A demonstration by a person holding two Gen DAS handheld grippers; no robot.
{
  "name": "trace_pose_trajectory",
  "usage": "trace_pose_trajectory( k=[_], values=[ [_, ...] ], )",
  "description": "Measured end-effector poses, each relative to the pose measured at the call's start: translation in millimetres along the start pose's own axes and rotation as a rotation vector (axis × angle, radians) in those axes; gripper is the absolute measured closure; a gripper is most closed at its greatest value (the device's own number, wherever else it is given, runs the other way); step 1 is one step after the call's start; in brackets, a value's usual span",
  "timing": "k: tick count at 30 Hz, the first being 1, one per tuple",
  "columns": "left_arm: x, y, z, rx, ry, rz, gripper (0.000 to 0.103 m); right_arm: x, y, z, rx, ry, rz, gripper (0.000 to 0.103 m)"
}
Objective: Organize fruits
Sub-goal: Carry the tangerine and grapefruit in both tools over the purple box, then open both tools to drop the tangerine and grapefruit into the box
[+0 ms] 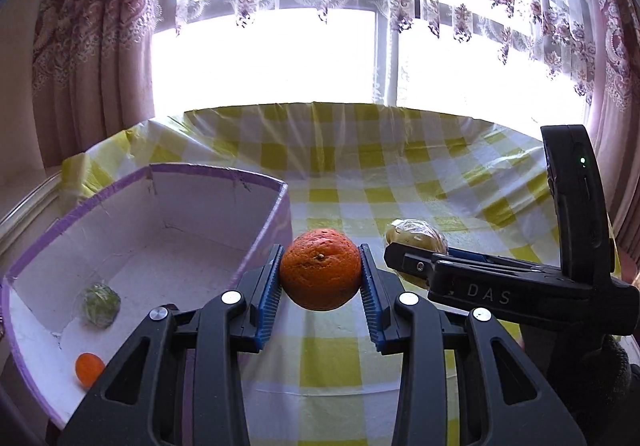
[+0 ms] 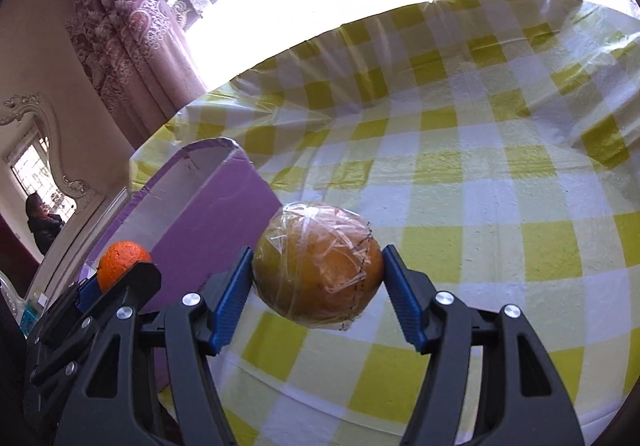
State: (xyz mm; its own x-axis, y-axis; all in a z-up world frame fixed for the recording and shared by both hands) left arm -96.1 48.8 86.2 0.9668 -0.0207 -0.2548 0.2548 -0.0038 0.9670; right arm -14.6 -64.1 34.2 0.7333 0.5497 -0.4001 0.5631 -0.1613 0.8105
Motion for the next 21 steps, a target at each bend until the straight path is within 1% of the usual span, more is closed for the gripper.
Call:
trace_pose_trajectory(
  k=[3,5,8,11,14,17,21],
  values=[
    [-20,16,-35,-0.009,0.112,0.08,0.068,1,7,-42,-0.031,0.106,0.021,0.038],
    [-31,23,-61,-0.02,0.197,0.117,0.067,4,8,-69,-0.06,0.161,0.028,0.038],
    [-46,29,-95,-0.04,0.303,0.158,0.068,7,7,-107,-0.109,0.214,0.034,0.038],
    [-58,32,-123,-0.056,0.365,0.175,0.068,10,7,-138,-0.162,0.248,0.051,0.038],
    [-61,24,-149,-0.087,0.408,0.151,0.067,14,5,-170,-0.208,0.286,0.051,0.038],
    [-54,12,-167,-0.094,0.431,0.086,0.067,22,-1,-194,-0.263,0.303,0.05,0.038],
    [-48,-1,-186,-0.132,0.451,0.027,0.067,37,-12,-213,-0.292,0.317,0.014,0.038]
  ],
)
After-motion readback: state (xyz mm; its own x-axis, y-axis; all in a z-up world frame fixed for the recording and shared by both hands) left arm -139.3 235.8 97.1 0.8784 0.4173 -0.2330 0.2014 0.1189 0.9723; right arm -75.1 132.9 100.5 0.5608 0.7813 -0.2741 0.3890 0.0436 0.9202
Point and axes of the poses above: each gripper's, at about its wrist camera, not at the fingertips, and x roughly the way its jaws point, z to its right, y to its top, the point moved 8 cm from there along x, roughly the way its jaws point, and after that the axes turned 10 degrees about z, right-handed, at the moved point
